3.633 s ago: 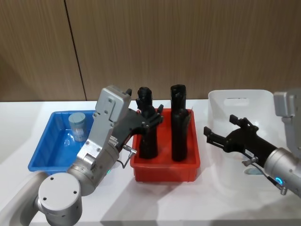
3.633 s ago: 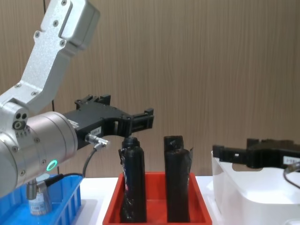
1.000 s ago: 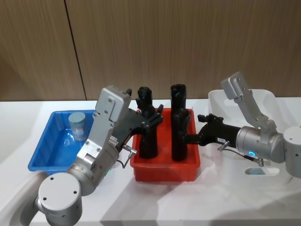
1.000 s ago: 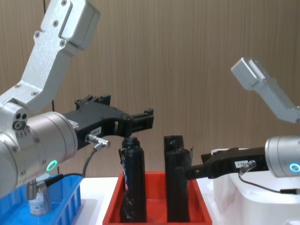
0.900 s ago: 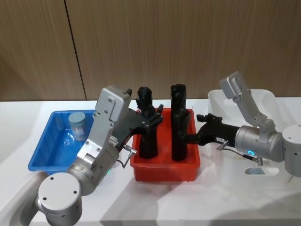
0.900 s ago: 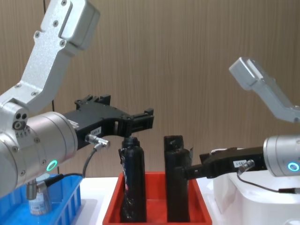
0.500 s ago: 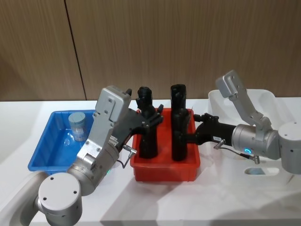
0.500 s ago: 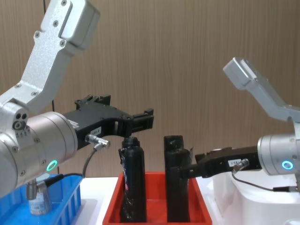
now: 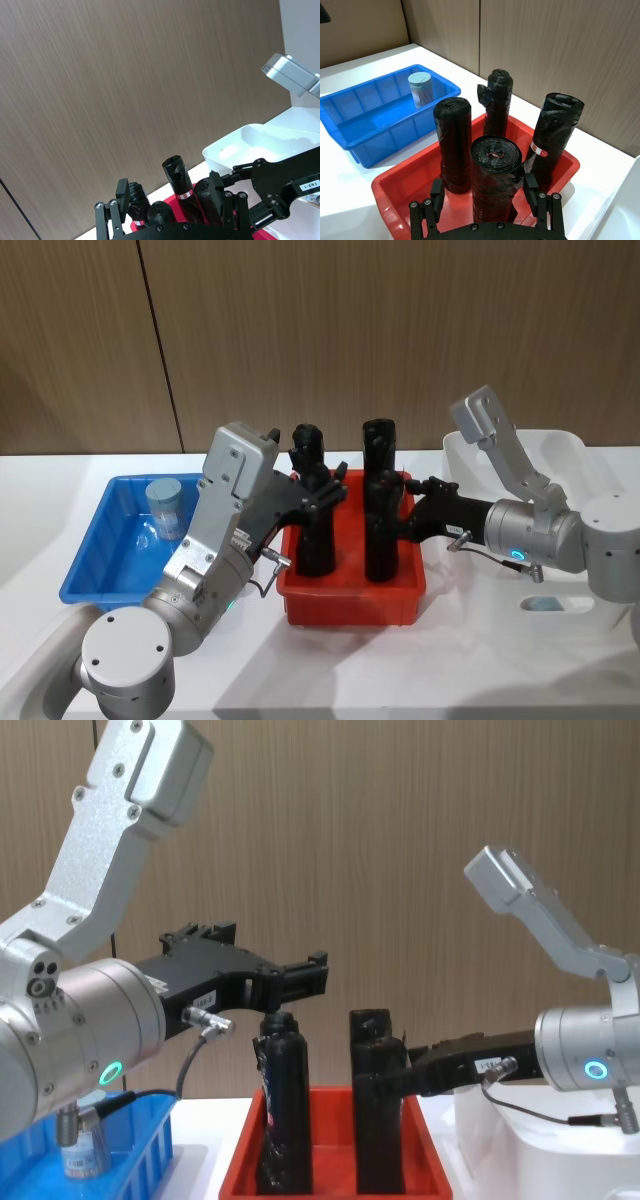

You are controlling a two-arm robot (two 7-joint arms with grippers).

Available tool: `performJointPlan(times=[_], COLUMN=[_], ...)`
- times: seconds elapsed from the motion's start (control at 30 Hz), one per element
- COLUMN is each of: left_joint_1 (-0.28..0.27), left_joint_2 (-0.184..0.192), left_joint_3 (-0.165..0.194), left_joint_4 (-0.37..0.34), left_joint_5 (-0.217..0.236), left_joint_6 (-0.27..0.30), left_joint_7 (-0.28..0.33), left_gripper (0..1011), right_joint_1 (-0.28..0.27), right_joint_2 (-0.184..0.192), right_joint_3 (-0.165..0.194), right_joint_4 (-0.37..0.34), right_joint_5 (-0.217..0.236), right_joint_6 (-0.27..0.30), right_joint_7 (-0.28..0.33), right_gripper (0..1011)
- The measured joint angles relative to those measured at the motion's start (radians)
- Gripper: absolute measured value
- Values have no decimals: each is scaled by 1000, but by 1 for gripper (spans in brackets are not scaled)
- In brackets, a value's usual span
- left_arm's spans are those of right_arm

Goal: Pick the cotton swabs from the blue box and place them into the white box.

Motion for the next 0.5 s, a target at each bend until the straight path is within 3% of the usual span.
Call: performJointPlan(times=[0.5], left_joint_1=[0], left_joint_2=[0], left_joint_3=[0], left_joint_4=[0], left_joint_5=[0], left_joint_6=[0], left_joint_7=[0], left_gripper=[1003], right_joint_1=[33], right_joint_2=[-15], right_joint_3=[-5], right_joint_4=[64], right_joint_5=[7], right_joint_6=[-29], right_joint_7=[-24], right_gripper=[1001])
